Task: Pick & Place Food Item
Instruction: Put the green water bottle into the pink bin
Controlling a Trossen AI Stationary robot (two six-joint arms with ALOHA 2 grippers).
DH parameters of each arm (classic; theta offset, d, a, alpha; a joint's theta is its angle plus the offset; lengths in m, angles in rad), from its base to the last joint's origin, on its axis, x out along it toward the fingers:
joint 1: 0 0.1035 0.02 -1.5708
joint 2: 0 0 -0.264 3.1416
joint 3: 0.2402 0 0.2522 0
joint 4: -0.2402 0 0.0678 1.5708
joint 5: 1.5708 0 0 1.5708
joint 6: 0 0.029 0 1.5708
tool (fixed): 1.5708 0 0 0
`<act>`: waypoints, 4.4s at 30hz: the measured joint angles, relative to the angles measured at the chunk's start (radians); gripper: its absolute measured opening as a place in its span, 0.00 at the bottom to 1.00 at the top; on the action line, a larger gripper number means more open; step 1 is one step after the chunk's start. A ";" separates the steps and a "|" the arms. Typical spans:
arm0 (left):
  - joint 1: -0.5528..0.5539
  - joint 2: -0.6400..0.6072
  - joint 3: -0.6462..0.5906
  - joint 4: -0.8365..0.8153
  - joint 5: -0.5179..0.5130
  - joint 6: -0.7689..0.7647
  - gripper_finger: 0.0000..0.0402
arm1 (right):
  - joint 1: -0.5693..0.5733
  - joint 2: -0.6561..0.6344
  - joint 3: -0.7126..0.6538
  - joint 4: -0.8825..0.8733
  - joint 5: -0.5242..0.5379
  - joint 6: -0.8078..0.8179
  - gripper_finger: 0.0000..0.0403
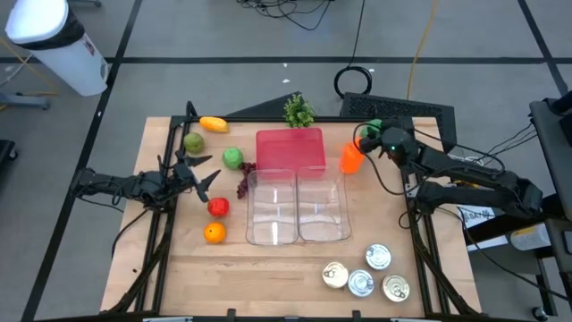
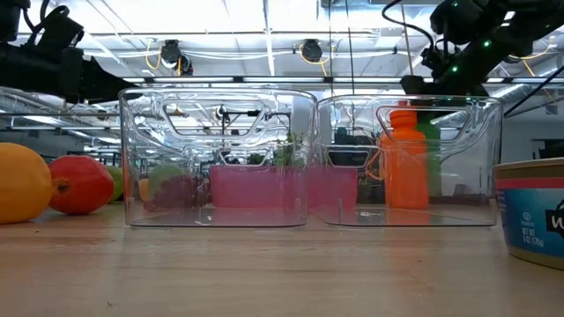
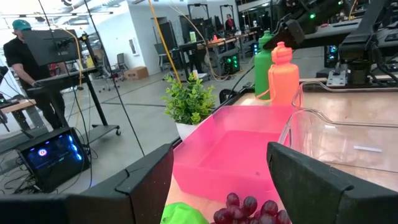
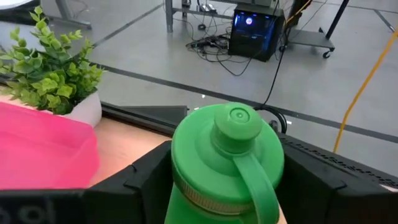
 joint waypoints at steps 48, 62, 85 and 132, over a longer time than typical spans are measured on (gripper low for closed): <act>0.000 0.000 0.000 0.000 0.000 0.000 0.68 | 0.230 0.065 0.000 0.873 0.038 -0.624 0.53; 0.000 0.000 0.000 0.000 0.000 0.000 0.68 | 0.230 0.304 0.148 0.799 -0.193 -0.505 0.53; 0.000 0.000 0.000 0.000 0.000 0.000 0.68 | 0.228 0.738 0.497 0.518 -0.477 -0.332 0.53; 0.000 0.000 0.000 0.000 0.000 0.000 0.68 | 0.149 0.838 0.510 0.359 -0.450 -0.297 0.55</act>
